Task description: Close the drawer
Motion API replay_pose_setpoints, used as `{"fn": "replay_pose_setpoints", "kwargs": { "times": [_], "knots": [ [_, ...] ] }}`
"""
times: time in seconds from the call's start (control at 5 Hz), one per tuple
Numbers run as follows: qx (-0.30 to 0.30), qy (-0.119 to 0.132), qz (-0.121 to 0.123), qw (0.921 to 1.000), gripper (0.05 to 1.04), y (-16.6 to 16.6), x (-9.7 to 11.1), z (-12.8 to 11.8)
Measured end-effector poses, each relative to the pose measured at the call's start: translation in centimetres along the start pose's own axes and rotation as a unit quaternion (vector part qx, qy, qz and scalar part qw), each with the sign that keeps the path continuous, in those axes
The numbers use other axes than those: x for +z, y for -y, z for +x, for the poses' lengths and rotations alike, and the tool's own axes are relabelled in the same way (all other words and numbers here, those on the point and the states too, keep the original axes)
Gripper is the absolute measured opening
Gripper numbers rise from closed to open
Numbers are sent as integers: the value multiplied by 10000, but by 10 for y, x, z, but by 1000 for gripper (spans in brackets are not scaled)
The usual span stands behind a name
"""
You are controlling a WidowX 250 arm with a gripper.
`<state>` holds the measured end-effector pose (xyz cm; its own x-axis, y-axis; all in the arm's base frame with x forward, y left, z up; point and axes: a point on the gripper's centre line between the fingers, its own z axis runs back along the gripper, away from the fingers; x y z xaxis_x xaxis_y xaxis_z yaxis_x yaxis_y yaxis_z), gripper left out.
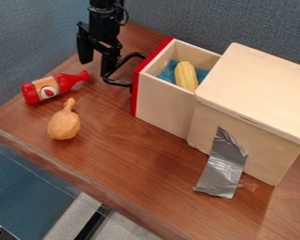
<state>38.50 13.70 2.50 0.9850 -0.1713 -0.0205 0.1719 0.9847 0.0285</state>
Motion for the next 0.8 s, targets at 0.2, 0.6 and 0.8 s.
{"fn": "replay_pose_setpoints", "kwargs": {
  "times": [0.2,0.6,0.8],
  "knots": [
    [9,81,-21,10000,1000,1,-3,1],
    [-105,236,-273,9993,1000,20,-5,10],
    [-105,382,-480,9981,1000,32,-4,15]
  ]
}}
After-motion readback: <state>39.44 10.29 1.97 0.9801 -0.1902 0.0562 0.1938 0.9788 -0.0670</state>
